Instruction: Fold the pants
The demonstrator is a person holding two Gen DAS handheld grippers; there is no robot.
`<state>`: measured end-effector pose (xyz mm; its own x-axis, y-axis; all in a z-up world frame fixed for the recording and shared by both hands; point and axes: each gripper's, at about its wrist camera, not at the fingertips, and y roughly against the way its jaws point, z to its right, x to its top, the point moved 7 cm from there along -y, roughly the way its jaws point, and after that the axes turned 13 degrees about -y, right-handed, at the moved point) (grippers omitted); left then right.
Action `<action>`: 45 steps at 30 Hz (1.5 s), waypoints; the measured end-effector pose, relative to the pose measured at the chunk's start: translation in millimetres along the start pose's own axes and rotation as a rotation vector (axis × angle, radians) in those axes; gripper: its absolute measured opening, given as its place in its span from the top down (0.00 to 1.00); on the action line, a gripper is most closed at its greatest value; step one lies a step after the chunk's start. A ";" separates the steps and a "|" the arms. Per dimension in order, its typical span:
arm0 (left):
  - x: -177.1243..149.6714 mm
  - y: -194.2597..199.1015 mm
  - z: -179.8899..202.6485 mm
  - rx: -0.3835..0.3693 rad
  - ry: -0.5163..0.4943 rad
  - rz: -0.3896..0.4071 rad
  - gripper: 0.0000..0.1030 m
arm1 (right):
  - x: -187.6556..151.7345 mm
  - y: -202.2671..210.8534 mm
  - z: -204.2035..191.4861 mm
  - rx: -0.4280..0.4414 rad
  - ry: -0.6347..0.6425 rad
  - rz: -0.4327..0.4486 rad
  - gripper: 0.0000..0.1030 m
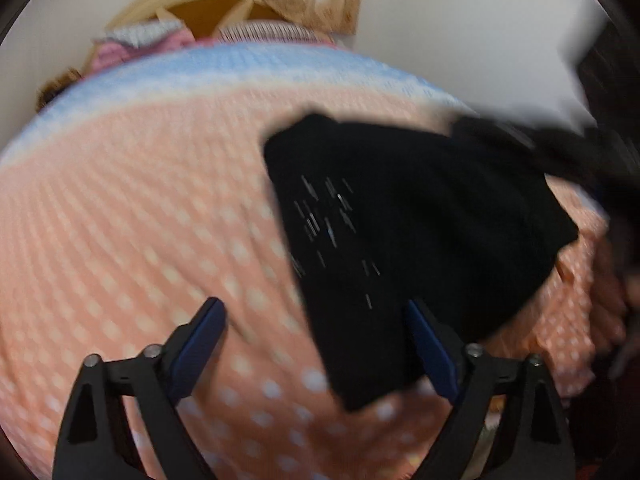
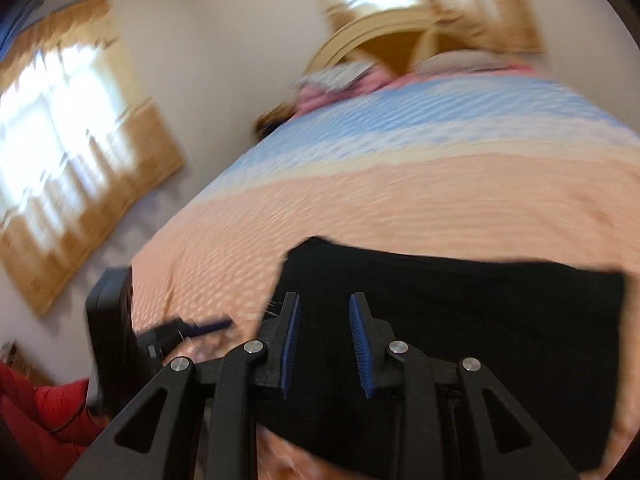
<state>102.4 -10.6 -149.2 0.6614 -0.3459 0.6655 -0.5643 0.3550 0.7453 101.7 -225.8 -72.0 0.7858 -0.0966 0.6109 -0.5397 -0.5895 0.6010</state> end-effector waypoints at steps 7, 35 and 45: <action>-3.1 13.3 -5.1 -0.006 0.015 0.047 0.41 | 13.0 -134.5 -18.2 -0.119 0.165 -0.198 0.75; 34.9 -14.5 -33.3 -0.027 0.216 -0.010 0.10 | -3.2 98.0 148.6 -0.288 -0.407 0.215 0.34; 26.3 -9.7 -19.6 0.011 0.204 -0.018 0.04 | -40.5 76.0 150.4 -0.314 -0.444 0.198 0.37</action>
<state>134.9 -6.1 -139.7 0.7573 -0.1684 0.6309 -0.5560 0.3405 0.7583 74.3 -387.3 -128.6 0.6756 -0.5479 0.4933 -0.6999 -0.2663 0.6628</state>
